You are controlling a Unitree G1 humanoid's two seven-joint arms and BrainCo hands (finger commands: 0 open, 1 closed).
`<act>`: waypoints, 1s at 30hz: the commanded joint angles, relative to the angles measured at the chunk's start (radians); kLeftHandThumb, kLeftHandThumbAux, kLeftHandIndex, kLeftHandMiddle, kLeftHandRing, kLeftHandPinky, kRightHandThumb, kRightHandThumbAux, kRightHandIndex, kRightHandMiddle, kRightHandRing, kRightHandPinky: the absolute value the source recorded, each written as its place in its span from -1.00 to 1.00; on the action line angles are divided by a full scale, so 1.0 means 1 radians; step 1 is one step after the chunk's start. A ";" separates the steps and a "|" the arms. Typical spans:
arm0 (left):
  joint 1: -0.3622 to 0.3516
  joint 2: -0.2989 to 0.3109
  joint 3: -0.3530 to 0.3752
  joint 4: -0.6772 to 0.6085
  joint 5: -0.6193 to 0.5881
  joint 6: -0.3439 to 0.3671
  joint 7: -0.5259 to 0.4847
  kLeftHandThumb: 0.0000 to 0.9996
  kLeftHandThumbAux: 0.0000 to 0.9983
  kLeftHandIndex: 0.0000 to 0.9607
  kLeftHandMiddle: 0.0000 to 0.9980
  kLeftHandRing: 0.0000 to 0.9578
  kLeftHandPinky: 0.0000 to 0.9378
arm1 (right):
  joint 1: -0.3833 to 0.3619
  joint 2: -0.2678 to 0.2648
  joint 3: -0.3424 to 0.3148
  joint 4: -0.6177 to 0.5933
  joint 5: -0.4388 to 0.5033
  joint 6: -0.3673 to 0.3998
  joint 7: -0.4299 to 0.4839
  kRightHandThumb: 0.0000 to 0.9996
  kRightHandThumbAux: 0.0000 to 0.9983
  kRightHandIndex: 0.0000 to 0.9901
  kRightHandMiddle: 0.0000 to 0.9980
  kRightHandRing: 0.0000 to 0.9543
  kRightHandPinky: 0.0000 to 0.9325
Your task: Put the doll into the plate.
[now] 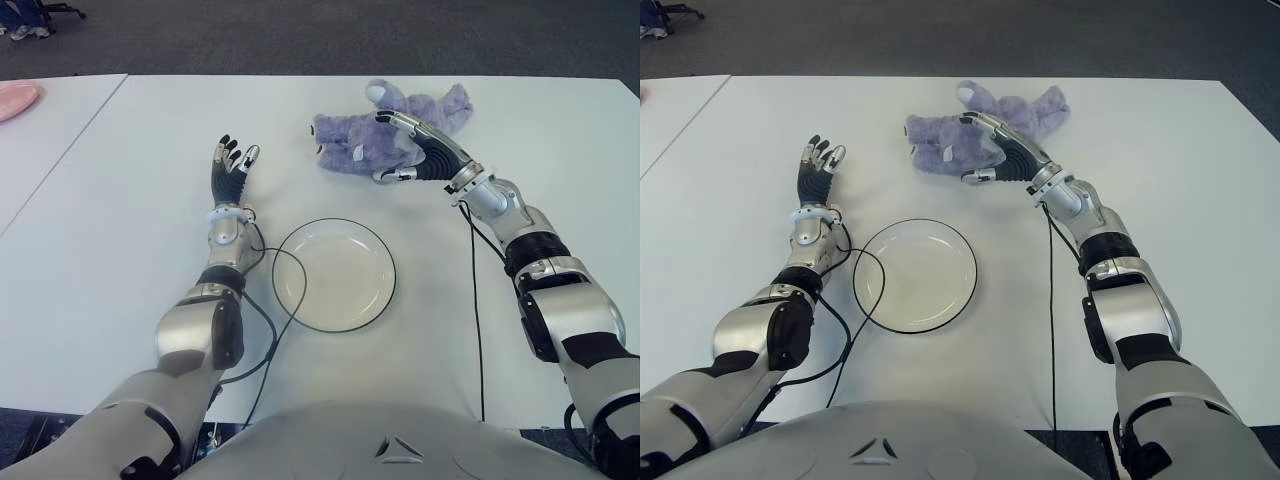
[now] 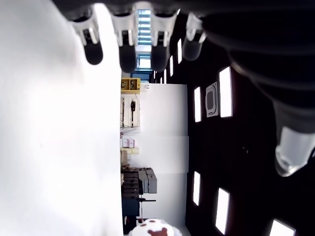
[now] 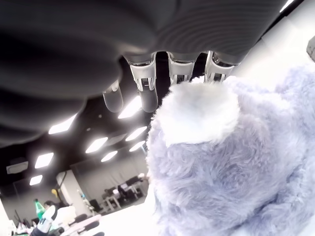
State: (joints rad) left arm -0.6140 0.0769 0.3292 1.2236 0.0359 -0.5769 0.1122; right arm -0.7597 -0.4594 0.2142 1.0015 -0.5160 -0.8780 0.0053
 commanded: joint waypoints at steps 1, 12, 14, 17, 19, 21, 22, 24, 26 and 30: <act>0.178 -0.090 -0.016 0.134 0.004 0.151 0.015 -1.00 0.07 -0.93 -0.78 -0.77 -0.78 | -0.024 -0.007 0.043 0.064 -0.043 0.017 -0.035 -0.91 -0.29 -1.00 -1.00 -1.00 -1.00; 0.174 -0.092 -0.013 0.134 0.002 0.156 0.017 -1.00 0.05 -0.93 -0.78 -0.77 -0.78 | -0.072 0.011 0.094 0.194 -0.085 0.090 -0.184 -0.97 -0.17 -1.00 -1.00 -1.00 -1.00; 0.176 -0.092 -0.014 0.134 0.004 0.152 0.019 -1.00 0.05 -0.94 -0.78 -0.77 -0.78 | -0.080 0.014 0.100 0.205 -0.088 0.095 -0.214 -0.97 -0.14 -1.00 -1.00 -1.00 -1.00; 0.177 -0.092 -0.017 0.134 0.008 0.150 0.022 -1.00 0.05 -0.94 -0.78 -0.77 -0.78 | -0.092 0.017 0.106 0.216 -0.084 0.095 -0.241 -0.97 -0.12 -1.00 -1.00 -1.00 -1.00; 0.178 -0.092 -0.019 0.134 0.010 0.149 0.023 -1.00 0.05 -0.95 -0.78 -0.77 -0.78 | -0.111 0.017 0.103 0.217 -0.074 0.093 -0.244 -0.98 -0.11 -1.00 -1.00 -1.00 -1.00; 0.178 -0.091 -0.020 0.134 0.010 0.150 0.023 -1.00 0.04 -0.95 -0.78 -0.78 -0.79 | -0.130 0.015 0.100 0.213 -0.064 0.090 -0.239 -0.99 -0.11 -1.00 -1.00 -1.00 -1.00; 0.178 -0.091 -0.020 0.134 0.010 0.151 0.023 -1.00 0.05 -0.94 -0.78 -0.77 -0.79 | -0.136 0.013 0.097 0.207 -0.059 0.085 -0.238 -1.00 -0.11 -1.00 -1.00 -1.00 -1.00; 0.178 -0.091 -0.019 0.134 0.008 0.153 0.024 -1.00 0.05 -0.94 -0.78 -0.77 -0.78 | -0.137 0.009 0.096 0.200 -0.057 0.076 -0.245 -1.00 -0.11 -1.00 -1.00 -1.00 -1.00; 0.178 -0.091 -0.020 0.134 0.008 0.152 0.024 -1.00 0.05 -0.94 -0.78 -0.77 -0.78 | -0.135 0.008 0.098 0.197 -0.060 0.071 -0.260 -1.00 -0.11 -0.98 -1.00 -1.00 -1.00; 0.179 -0.092 -0.025 0.133 0.011 0.145 0.027 -1.00 0.05 -0.95 -0.78 -0.78 -0.81 | -0.136 0.006 0.100 0.198 -0.063 0.065 -0.279 -1.00 -0.11 -0.94 -1.00 -1.00 -1.00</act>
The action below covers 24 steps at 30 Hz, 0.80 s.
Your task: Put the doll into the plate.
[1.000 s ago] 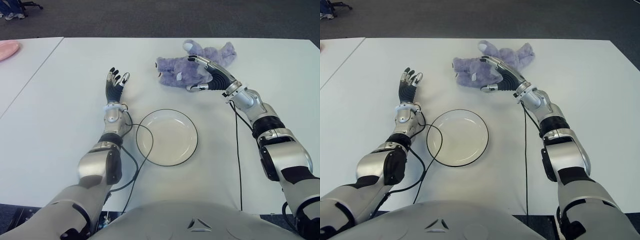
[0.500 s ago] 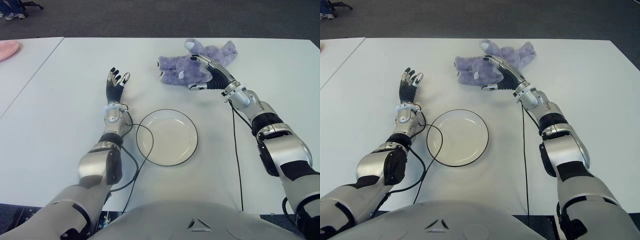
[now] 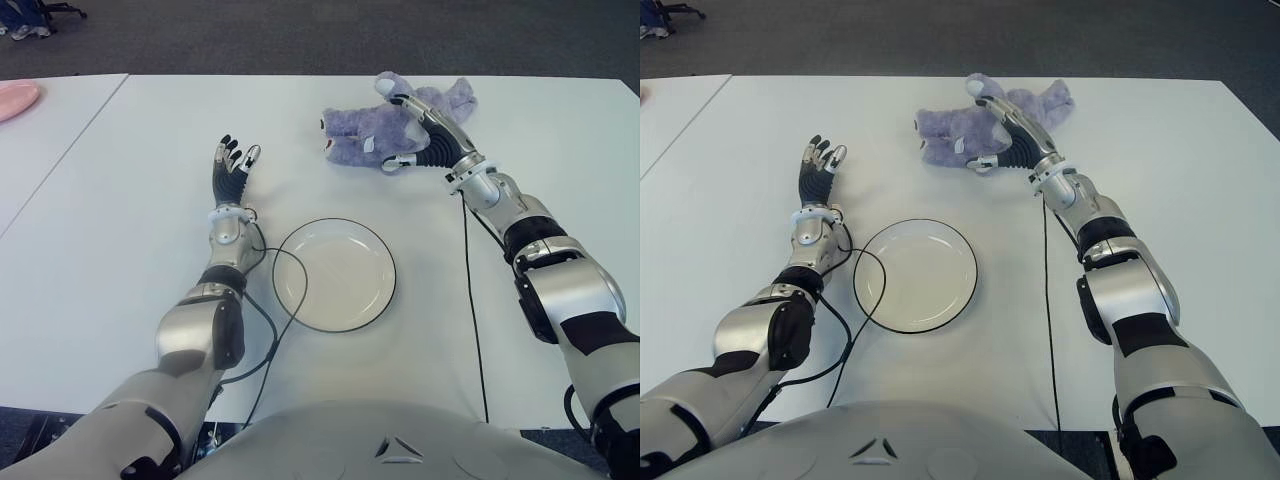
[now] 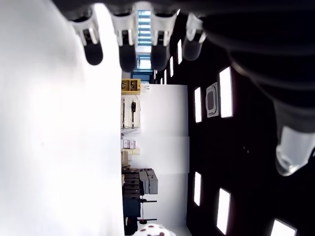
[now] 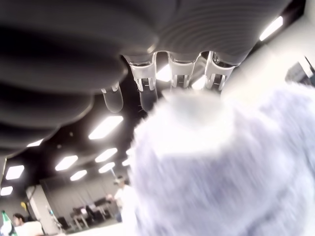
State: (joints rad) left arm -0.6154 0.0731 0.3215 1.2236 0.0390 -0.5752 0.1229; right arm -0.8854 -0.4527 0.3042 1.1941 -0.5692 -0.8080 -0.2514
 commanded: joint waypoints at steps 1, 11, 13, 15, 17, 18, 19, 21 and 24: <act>0.180 -0.087 -0.019 0.133 0.009 0.143 0.017 -1.00 0.05 -0.95 -0.78 -0.78 -0.81 | -0.011 -0.002 0.011 0.006 -0.010 -0.007 -0.029 -1.00 -0.11 -0.94 -1.00 -1.00 -1.00; 0.180 -0.085 -0.038 0.134 0.012 0.145 0.027 -1.00 0.05 -0.95 -0.80 -0.81 -0.85 | -0.038 -0.015 0.018 0.011 -0.025 -0.029 -0.095 -1.00 -0.02 -0.81 -1.00 -1.00 -1.00; 0.180 -0.085 -0.041 0.134 0.013 0.145 0.031 -1.00 0.05 -0.95 -0.80 -0.81 -0.85 | -0.045 -0.018 0.019 0.011 -0.026 -0.036 -0.107 -1.00 -0.01 -0.80 -1.00 -1.00 -1.00; 0.179 -0.085 -0.043 0.134 0.015 0.148 0.034 -1.00 0.05 -0.95 -0.80 -0.81 -0.83 | -0.055 -0.019 0.020 0.010 -0.028 -0.046 -0.121 -1.00 0.00 -0.75 -1.00 -1.00 -1.00; 0.179 -0.084 -0.044 0.135 0.016 0.150 0.037 -1.00 0.05 -0.94 -0.80 -0.80 -0.82 | -0.061 -0.021 0.022 0.008 -0.030 -0.054 -0.134 -1.00 -0.01 -0.72 -1.00 -1.00 -1.00; 0.178 -0.085 -0.044 0.134 0.017 0.151 0.040 -1.00 0.05 -0.94 -0.79 -0.80 -0.81 | -0.062 -0.024 0.024 0.004 -0.033 -0.061 -0.144 -1.00 -0.01 -0.70 -1.00 -1.00 -1.00; 0.178 -0.085 -0.045 0.134 0.017 0.151 0.041 -1.00 0.05 -0.94 -0.79 -0.80 -0.81 | -0.063 -0.025 0.026 0.002 -0.036 -0.065 -0.152 -1.00 0.00 -0.69 -1.00 -1.00 -1.00; 0.177 -0.085 -0.045 0.134 0.018 0.151 0.043 -1.00 0.05 -0.94 -0.79 -0.79 -0.80 | -0.065 -0.027 0.029 0.002 -0.039 -0.072 -0.163 -1.00 0.01 -0.66 -1.00 -1.00 -1.00; 0.177 -0.086 -0.045 0.134 0.019 0.150 0.046 -1.00 0.06 -0.94 -0.78 -0.78 -0.79 | -0.068 -0.029 0.033 0.001 -0.044 -0.089 -0.187 -1.00 0.04 -0.63 -1.00 -1.00 -1.00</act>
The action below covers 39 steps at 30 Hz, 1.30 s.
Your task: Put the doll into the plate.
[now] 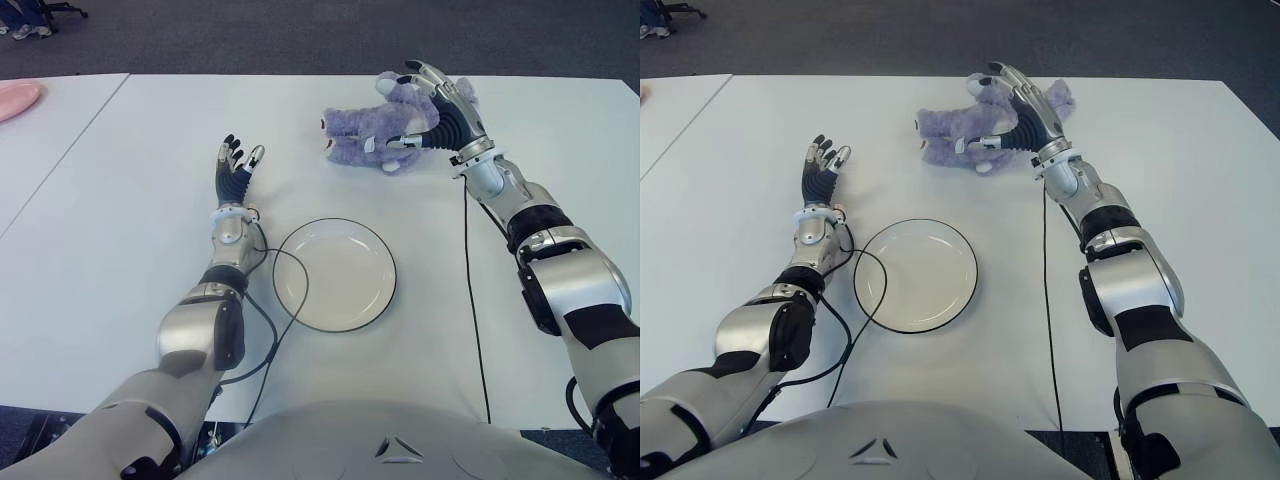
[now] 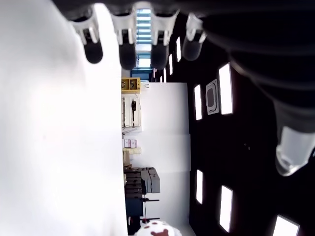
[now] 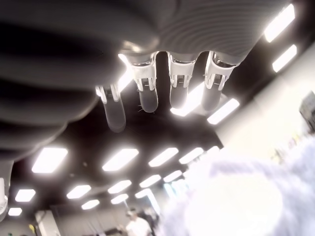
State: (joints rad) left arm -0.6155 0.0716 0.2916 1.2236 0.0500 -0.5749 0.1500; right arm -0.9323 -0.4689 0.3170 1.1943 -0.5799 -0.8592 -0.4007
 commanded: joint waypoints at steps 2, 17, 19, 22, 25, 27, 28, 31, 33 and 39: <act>0.177 -0.085 -0.017 0.134 0.010 0.150 0.020 -1.00 0.06 -0.94 -0.79 -0.79 -0.80 | -0.022 -0.014 0.021 -0.002 -0.035 -0.050 -0.051 -1.00 0.06 -0.62 -1.00 -1.00 -1.00; 0.176 -0.086 -0.030 0.134 0.020 0.147 0.030 -1.00 0.04 -0.96 -0.80 -0.81 -0.84 | -0.024 0.004 0.017 0.025 -0.008 -0.089 -0.051 -1.00 0.17 -0.55 -0.97 -1.00 -1.00; 0.176 -0.086 -0.032 0.134 0.018 0.146 0.030 -1.00 0.04 -0.95 -0.80 -0.81 -0.84 | -0.023 0.015 0.023 0.037 -0.015 -0.075 -0.054 -1.00 0.17 -0.54 -0.97 -1.00 -1.00; 0.176 -0.086 -0.034 0.134 0.015 0.142 0.029 -1.00 0.03 -0.95 -0.79 -0.81 -0.84 | -0.019 0.043 0.039 0.073 -0.028 -0.022 -0.050 -1.00 0.17 -0.52 -0.96 -1.00 -1.00; 0.177 -0.087 -0.037 0.134 0.014 0.136 0.029 -1.00 0.02 -0.96 -0.79 -0.81 -0.85 | -0.015 0.060 0.043 0.109 -0.026 0.041 -0.019 -1.00 0.16 -0.51 -0.96 -1.00 -1.00; 0.178 -0.087 -0.039 0.133 0.015 0.133 0.031 -1.00 0.02 -0.96 -0.79 -0.81 -0.84 | -0.015 0.072 0.041 0.126 -0.018 0.075 0.008 -1.00 0.14 -0.50 -0.95 -1.00 -1.00; 0.178 -0.087 -0.039 0.134 0.015 0.133 0.032 -1.00 0.02 -0.96 -0.79 -0.81 -0.84 | -0.016 0.075 0.039 0.129 -0.014 0.084 0.018 -1.00 0.14 -0.50 -0.95 -1.00 -1.00; 0.177 -0.087 -0.039 0.134 0.013 0.136 0.034 -1.00 0.01 -0.95 -0.78 -0.80 -0.83 | -0.016 0.084 0.035 0.137 -0.008 0.113 0.041 -1.00 0.13 -0.50 -0.95 -1.00 -1.00; 0.177 -0.087 -0.038 0.134 0.012 0.139 0.034 -1.00 0.01 -0.95 -0.78 -0.80 -0.83 | -0.016 0.097 0.034 0.142 -0.007 0.137 0.050 -1.00 0.13 -0.52 -0.95 -1.00 -1.00; 0.177 -0.088 -0.038 0.134 0.011 0.139 0.032 -1.00 0.01 -0.95 -0.77 -0.80 -0.85 | -0.016 0.122 0.035 0.143 -0.008 0.169 0.048 -1.00 0.12 -0.57 -0.98 -1.00 -1.00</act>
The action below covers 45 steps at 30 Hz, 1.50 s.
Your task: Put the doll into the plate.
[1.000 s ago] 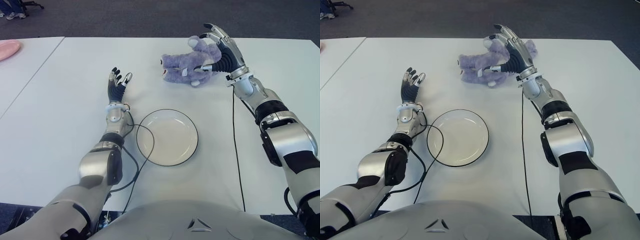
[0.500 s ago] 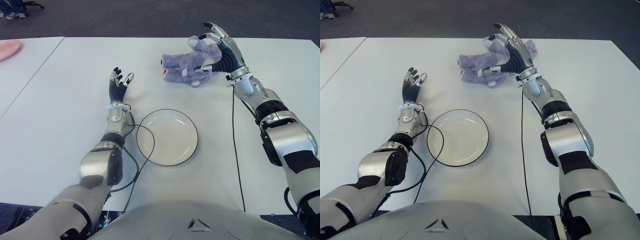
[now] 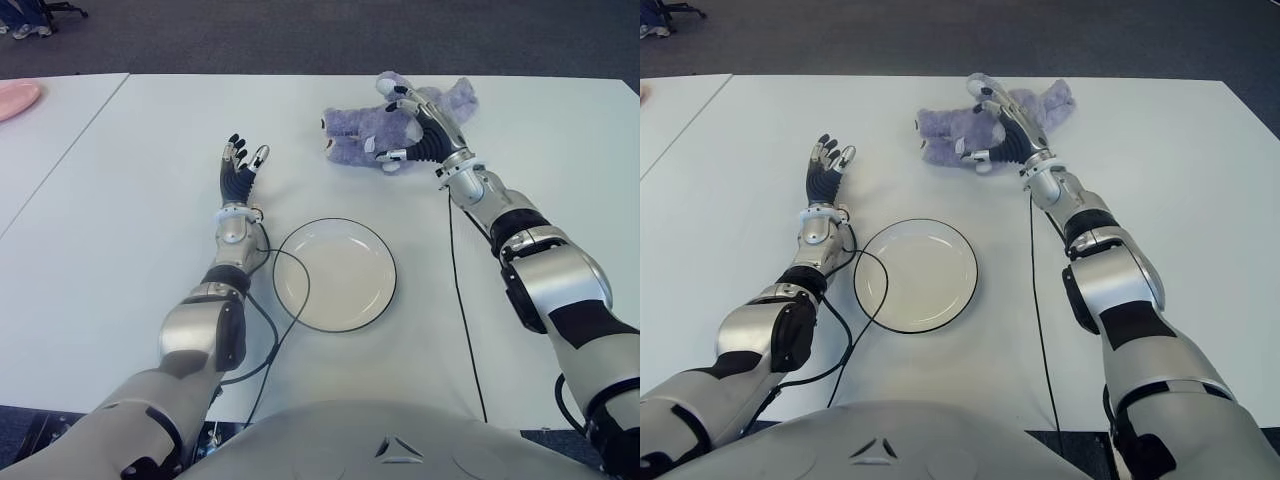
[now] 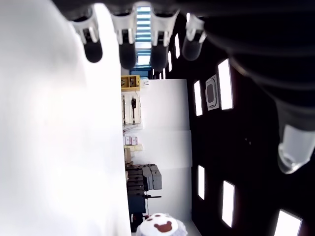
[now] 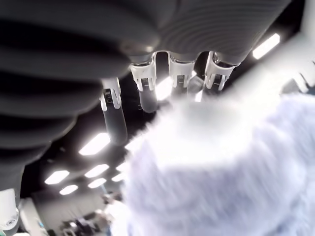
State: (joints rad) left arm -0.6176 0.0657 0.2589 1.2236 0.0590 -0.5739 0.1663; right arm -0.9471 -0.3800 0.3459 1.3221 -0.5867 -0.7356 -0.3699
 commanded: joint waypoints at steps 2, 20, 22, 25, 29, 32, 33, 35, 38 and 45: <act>0.179 -0.082 -0.006 0.134 0.003 0.139 0.014 -1.00 0.01 -0.95 -0.78 -0.81 -0.86 | -0.002 0.039 0.006 0.016 -0.003 0.053 0.013 -1.00 0.11 -0.59 -0.99 -1.00 -1.00; 0.182 -0.085 -0.009 0.134 0.004 0.134 0.011 -1.00 -0.03 -0.98 -0.79 -0.83 -0.90 | 0.002 0.056 -0.018 0.037 0.016 0.157 0.032 -0.96 0.19 -0.64 -1.00 -1.00 -1.00; 0.182 -0.086 -0.008 0.134 0.003 0.133 0.010 -1.00 -0.03 -0.98 -0.79 -0.83 -0.89 | 0.005 0.057 -0.024 0.038 0.019 0.161 0.032 -0.95 0.21 -0.65 -1.00 -1.00 -1.00; 0.182 -0.086 -0.007 0.133 0.002 0.133 0.009 -1.00 -0.03 -0.98 -0.79 -0.83 -0.90 | 0.008 0.058 -0.029 0.038 0.021 0.164 0.031 -0.94 0.22 -0.65 -1.00 -1.00 -1.00; 0.182 -0.086 -0.004 0.133 -0.001 0.130 0.005 -1.00 -0.03 -0.97 -0.79 -0.82 -0.90 | 0.014 0.059 -0.036 0.038 0.022 0.161 0.012 -0.92 0.23 -0.64 -1.00 -1.00 -1.00; 0.183 -0.086 -0.005 0.133 0.000 0.127 0.005 -1.00 -0.04 -0.97 -0.78 -0.82 -0.90 | 0.014 0.057 -0.043 0.037 0.024 0.155 0.000 -0.91 0.24 -0.63 -0.95 -0.96 -0.88; 0.184 -0.086 -0.005 0.133 0.000 0.125 0.005 -1.00 -0.04 -0.96 -0.78 -0.82 -0.90 | 0.013 0.056 -0.046 0.038 0.026 0.153 -0.005 -0.84 0.25 -0.60 -0.86 -0.84 -0.74; 0.184 -0.085 -0.007 0.133 0.002 0.124 0.006 -1.00 -0.05 -0.96 -0.78 -0.82 -0.90 | 0.010 0.052 -0.058 0.040 0.033 0.157 -0.002 -0.67 0.25 -0.53 -0.72 -0.66 -0.53; 0.185 -0.082 -0.008 0.133 0.003 0.123 0.006 -1.00 -0.05 -0.96 -0.78 -0.82 -0.90 | 0.006 0.049 -0.074 0.042 0.042 0.170 -0.001 -0.40 0.21 -0.39 -0.55 -0.49 -0.37; 0.188 -0.078 -0.008 0.132 0.003 0.124 0.001 -1.00 -0.06 -0.96 -0.78 -0.82 -0.89 | 0.002 0.055 -0.060 0.039 0.015 0.190 -0.094 0.35 0.40 -0.13 0.30 0.35 0.50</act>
State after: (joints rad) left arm -0.6184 0.0613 0.2577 1.2236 0.0589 -0.5740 0.1663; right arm -0.9488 -0.3362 0.2814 1.3372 -0.5617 -0.5888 -0.4306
